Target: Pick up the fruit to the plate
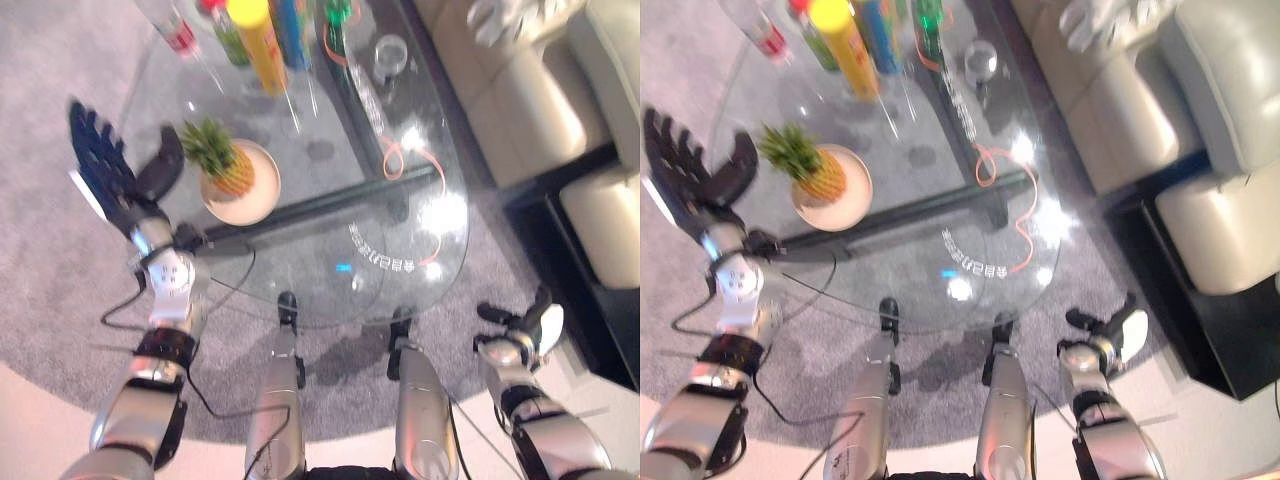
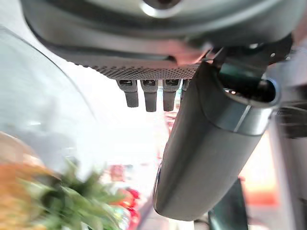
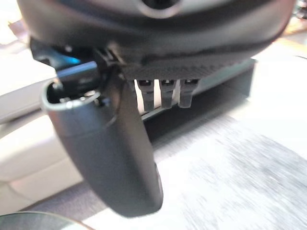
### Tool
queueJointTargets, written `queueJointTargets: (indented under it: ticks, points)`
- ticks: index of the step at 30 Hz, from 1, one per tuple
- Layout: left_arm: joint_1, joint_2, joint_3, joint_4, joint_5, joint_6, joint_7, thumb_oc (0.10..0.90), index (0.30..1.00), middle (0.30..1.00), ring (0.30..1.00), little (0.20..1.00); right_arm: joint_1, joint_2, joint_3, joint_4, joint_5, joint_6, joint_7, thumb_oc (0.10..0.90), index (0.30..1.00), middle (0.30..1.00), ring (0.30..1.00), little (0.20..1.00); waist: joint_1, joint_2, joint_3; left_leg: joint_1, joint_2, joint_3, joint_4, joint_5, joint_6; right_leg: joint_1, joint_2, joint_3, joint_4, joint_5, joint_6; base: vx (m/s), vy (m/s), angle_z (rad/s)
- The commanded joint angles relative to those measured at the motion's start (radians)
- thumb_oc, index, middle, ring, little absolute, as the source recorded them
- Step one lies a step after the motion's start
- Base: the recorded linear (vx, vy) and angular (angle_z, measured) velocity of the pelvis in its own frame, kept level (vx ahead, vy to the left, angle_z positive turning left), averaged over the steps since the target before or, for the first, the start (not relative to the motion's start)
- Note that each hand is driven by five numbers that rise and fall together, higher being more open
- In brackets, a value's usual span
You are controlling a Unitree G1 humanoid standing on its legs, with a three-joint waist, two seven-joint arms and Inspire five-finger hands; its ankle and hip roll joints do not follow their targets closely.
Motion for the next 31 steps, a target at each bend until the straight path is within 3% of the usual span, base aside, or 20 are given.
queueJointTargets:
  ticks: [1,2,7,10,13,15,17,20,24,31]
  points:
    - [0.005,0.015,0.038,0.042,-0.003,0.056,-0.141,0.800,0.900,0.900,0.900,0.900,0.086,-0.018,-0.038,0.024,0.015,0.036,0.129,0.800,0.900,0.900,0.900,0.900,0.009,-0.032,-0.152,0.055,-0.034,0.002,0.036,-0.112,0.008,0.062,-0.016,0.008,-0.087,0.058,-0.017,0.23,0.013,0.09]
    - [0.042,0.007,0.036,0.073,0.051,0.060,-0.123,0.800,0.900,0.900,0.900,0.900,0.108,-0.015,-0.042,0.036,0.000,0.049,0.183,0.800,0.900,0.900,0.900,0.900,0.008,-0.032,-0.176,0.080,-0.029,0.007,0.029,-0.111,0.006,0.091,-0.016,0.005,-0.099,0.059,-0.017,0.22,0.011,0.03]
    - [0.183,-0.010,0.055,0.225,0.140,0.161,-0.268,0.800,0.900,0.900,0.900,0.900,0.204,0.005,-0.040,0.077,-0.075,0.084,0.325,0.800,0.900,0.900,0.900,0.900,0.005,-0.030,-0.294,0.188,-0.011,0.017,-0.018,-0.110,0.000,0.198,-0.013,0.000,-0.147,0.065,-0.014,0.27,0.008,0.03]
    - [0.242,-0.023,0.074,0.337,0.211,0.206,-0.341,0.800,0.900,0.900,0.900,0.900,0.244,0.017,-0.038,0.094,-0.126,0.112,0.362,0.800,0.900,0.900,0.900,0.900,0.000,-0.026,-0.354,0.244,0.004,0.035,-0.049,-0.110,-0.008,0.249,-0.011,-0.009,-0.173,0.064,-0.011,0.23,0.014,-0.11]
    - [0.261,-0.031,0.074,0.398,0.228,0.238,-0.395,0.800,0.900,0.900,0.900,0.900,0.253,0.019,-0.038,0.109,-0.165,0.126,0.383,0.800,0.900,0.900,0.900,0.900,-0.004,-0.022,-0.373,0.260,0.008,0.040,-0.062,-0.110,-0.013,0.270,-0.011,-0.015,-0.190,0.065,-0.007,0.09,0.015,-0.07]
    - [0.280,-0.034,0.064,0.468,0.311,0.246,-0.416,0.800,0.900,0.900,0.900,0.900,0.256,0.022,-0.030,0.124,-0.204,0.142,0.400,0.800,0.900,0.900,0.900,0.900,-0.006,-0.021,-0.389,0.271,0.012,0.044,-0.066,-0.113,-0.018,0.289,-0.010,-0.023,-0.204,0.066,-0.005,0.09,0.025,-0.05]
    - [0.306,-0.041,0.049,0.549,0.349,0.307,-0.455,0.800,0.900,0.900,0.900,0.900,0.254,0.020,-0.009,0.129,-0.248,0.161,0.425,0.800,0.900,0.900,0.900,0.900,-0.011,-0.020,-0.403,0.282,0.018,0.050,-0.066,-0.115,-0.023,0.305,-0.010,-0.029,-0.212,0.063,-0.003,0.09,0.039,-0.01]
    - [0.328,-0.058,0.012,0.657,0.466,0.455,-0.540,0.800,0.900,0.900,0.900,0.900,0.249,0.025,0.023,0.141,-0.272,0.195,0.470,0.800,0.900,0.900,0.900,0.900,-0.022,-0.020,-0.415,0.295,0.028,0.065,-0.066,-0.117,-0.028,0.315,-0.010,-0.037,-0.215,0.057,-0.003,0.05,0.025,-0.04]
    - [0.341,-0.088,-0.036,0.703,0.525,0.487,-0.572,0.800,0.900,0.900,0.900,0.900,0.231,0.034,0.050,0.171,-0.340,0.213,0.491,0.800,0.900,0.900,0.900,0.900,-0.030,-0.021,-0.425,0.315,0.037,0.081,-0.066,-0.124,-0.027,0.334,-0.009,-0.037,-0.231,0.060,-0.002,0.05,0.020,-0.07]
    - [0.327,-0.120,-0.079,0.689,0.522,0.471,-0.595,0.800,0.900,0.900,0.900,0.900,0.217,0.053,0.100,0.184,-0.400,0.219,0.484,0.800,0.900,0.900,0.900,0.900,-0.024,-0.026,-0.428,0.323,0.045,0.082,-0.066,-0.125,-0.029,0.347,-0.011,-0.045,-0.244,0.066,0.000,0.01,0.004,0.00]
